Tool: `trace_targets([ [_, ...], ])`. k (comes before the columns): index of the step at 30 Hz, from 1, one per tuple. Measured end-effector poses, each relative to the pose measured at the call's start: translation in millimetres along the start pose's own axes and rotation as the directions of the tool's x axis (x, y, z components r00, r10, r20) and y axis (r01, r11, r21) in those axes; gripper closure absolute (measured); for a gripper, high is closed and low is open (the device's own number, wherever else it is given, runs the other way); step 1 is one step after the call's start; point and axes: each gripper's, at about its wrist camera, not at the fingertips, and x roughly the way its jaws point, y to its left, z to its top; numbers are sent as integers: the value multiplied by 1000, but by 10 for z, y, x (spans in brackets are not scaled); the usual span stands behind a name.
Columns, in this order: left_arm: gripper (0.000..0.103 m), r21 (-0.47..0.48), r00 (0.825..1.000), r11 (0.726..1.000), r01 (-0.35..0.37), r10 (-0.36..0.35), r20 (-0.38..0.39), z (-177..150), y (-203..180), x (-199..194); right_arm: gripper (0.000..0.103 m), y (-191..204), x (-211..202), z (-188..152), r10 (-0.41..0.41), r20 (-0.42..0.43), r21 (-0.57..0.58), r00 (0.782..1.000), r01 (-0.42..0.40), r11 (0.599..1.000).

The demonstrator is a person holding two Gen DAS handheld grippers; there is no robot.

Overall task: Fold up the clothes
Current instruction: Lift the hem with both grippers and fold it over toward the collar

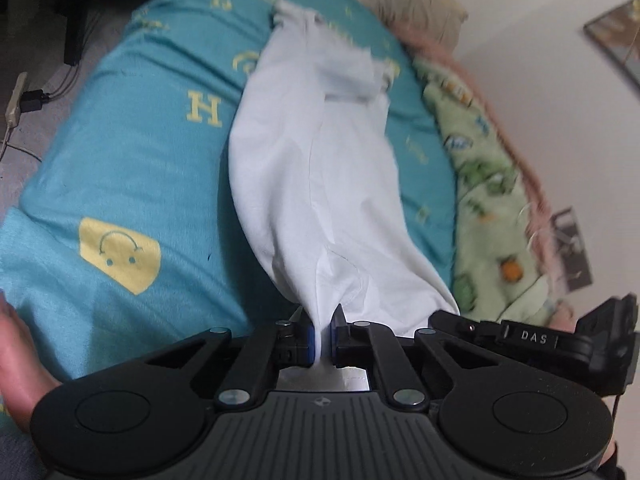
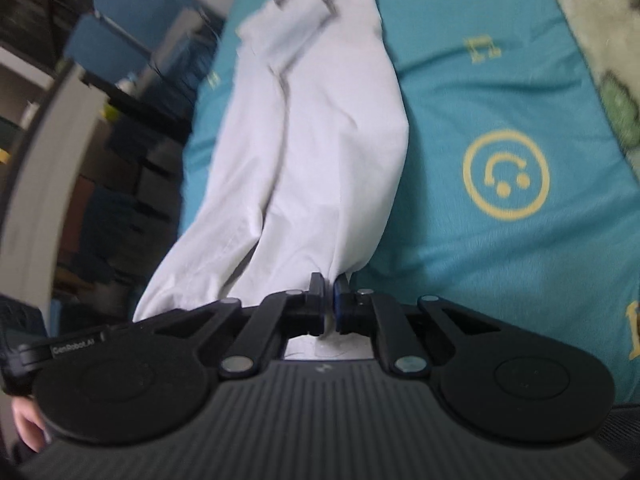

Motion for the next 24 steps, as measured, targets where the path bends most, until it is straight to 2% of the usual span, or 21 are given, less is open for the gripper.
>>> trace_targets([
  [3,96,-29,997,999,38,-36,66,-6,-102,-262,96,146,-205,16,41,55,-4,998,-41,999],
  [8,97,-11,992,999,44,-42,119,-139,-326,-665,96,292,-545,-97,76,124,-31,989,-73,997],
  [14,97,-15,994,999,31,-29,106,-576,-395,-936,96,284,-850,-478,88,159,-53,983,-81,995],
  [19,97,-10,997,1000,10,-9,70,-930,-364,-993,96,143,-1000,-809,112,171,-39,979,-107,994],
  [24,97,1,998,1000,-20,20,65,-820,-432,-913,96,14,-946,-764,138,190,-9,972,-139,990],
])
